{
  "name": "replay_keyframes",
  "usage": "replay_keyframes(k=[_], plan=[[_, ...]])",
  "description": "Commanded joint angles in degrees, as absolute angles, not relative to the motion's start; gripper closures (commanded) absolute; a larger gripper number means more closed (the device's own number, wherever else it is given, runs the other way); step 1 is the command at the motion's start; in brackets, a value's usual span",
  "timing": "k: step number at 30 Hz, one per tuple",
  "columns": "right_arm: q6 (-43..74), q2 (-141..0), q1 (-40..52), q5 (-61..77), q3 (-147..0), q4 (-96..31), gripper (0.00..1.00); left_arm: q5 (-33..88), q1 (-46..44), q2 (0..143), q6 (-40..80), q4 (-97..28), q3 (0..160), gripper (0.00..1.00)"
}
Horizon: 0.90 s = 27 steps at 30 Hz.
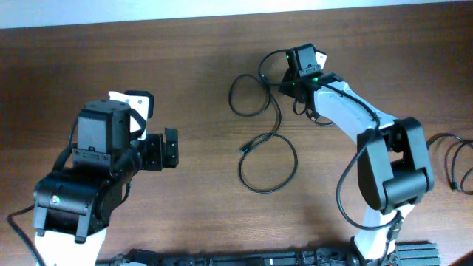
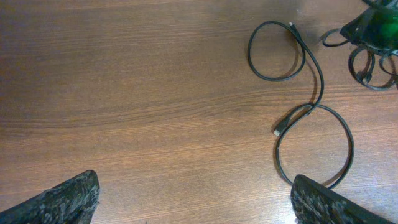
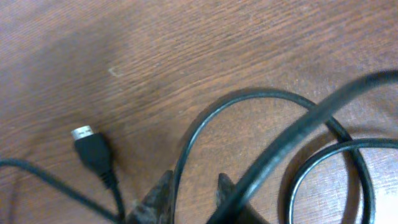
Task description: Untangle cables
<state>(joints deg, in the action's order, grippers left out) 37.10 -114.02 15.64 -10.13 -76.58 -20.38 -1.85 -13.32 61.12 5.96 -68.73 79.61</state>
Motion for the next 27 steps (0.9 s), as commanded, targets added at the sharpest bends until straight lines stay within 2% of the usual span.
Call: replay_keyframes(k=[1, 9, 17, 20, 27], plan=[[37.17, -115.48, 15.68, -11.88, -76.27, -19.42, 0.96, -1.21, -12.95, 61.06, 5.06, -68.64, 80.68, 0.01], [36.91, -113.36, 15.68, -11.18, -76.84, -19.99, 0.96, -1.23, -12.95, 61.06, 5.06, -68.64, 80.68, 0.01], [32.77, -100.97, 15.68, -13.15, -76.84, -20.47, 0.96, -1.21, -12.95, 61.06, 5.06, -68.64, 80.68, 0.01], [29.54, -93.91, 15.68, -20.38, -76.84, -20.51, 0.96, -1.21, -12.95, 61.06, 5.06, -68.64, 80.68, 0.01], [16.32, -80.75, 15.59, -47.53, -76.84, -15.97, 0.96, -1.21, -12.95, 61.06, 5.06, -68.64, 80.68, 0.01]])
